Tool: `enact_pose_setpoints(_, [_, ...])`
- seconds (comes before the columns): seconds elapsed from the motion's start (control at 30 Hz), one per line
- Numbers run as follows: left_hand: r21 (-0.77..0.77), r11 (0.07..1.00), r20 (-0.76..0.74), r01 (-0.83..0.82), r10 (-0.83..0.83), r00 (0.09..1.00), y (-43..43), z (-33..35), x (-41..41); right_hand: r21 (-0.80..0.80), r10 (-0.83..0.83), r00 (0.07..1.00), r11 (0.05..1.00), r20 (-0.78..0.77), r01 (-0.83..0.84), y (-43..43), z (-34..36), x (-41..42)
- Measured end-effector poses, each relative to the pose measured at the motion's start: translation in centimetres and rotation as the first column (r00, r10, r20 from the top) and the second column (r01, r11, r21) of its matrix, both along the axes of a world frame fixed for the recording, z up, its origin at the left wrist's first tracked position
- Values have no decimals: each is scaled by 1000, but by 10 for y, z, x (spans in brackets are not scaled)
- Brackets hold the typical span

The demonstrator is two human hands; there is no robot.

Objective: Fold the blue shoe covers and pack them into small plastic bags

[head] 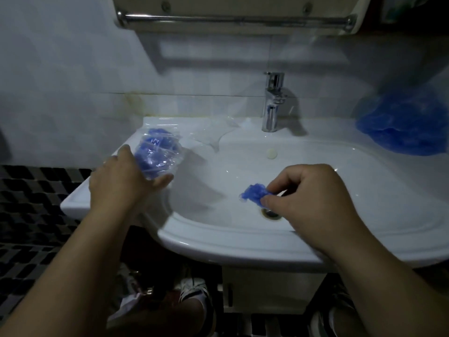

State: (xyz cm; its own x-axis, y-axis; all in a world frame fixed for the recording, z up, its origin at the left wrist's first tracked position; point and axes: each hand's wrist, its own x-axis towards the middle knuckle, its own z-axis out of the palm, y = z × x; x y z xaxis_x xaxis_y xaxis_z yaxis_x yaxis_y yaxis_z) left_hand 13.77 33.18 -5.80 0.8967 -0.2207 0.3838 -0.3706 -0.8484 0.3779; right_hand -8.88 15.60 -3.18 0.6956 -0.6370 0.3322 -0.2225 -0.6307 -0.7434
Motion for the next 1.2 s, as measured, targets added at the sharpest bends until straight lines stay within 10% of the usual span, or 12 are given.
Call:
enact_pose_setpoints(0.37, [-234,904,279,357,-289,916,-12,22,-44,-43,20,982,999,190,-12,3,2,-14])
enact_pose_setpoints(0.53, [-334,621,-17,709,-757,654,-33,29,-92,-245,60,918,969,393,41,-2,15,-32])
enact_pose_setpoints(0.77, [-329,432,-153,840,-902,405,-56,29,-119,-578,236,929,816,285,-30,-11,17,-53])
enact_pose_setpoints(1.2, [-286,375,-252,882,-917,309,-61,31,-128,-553,307,934,818,184,-160,-14,8,-57])
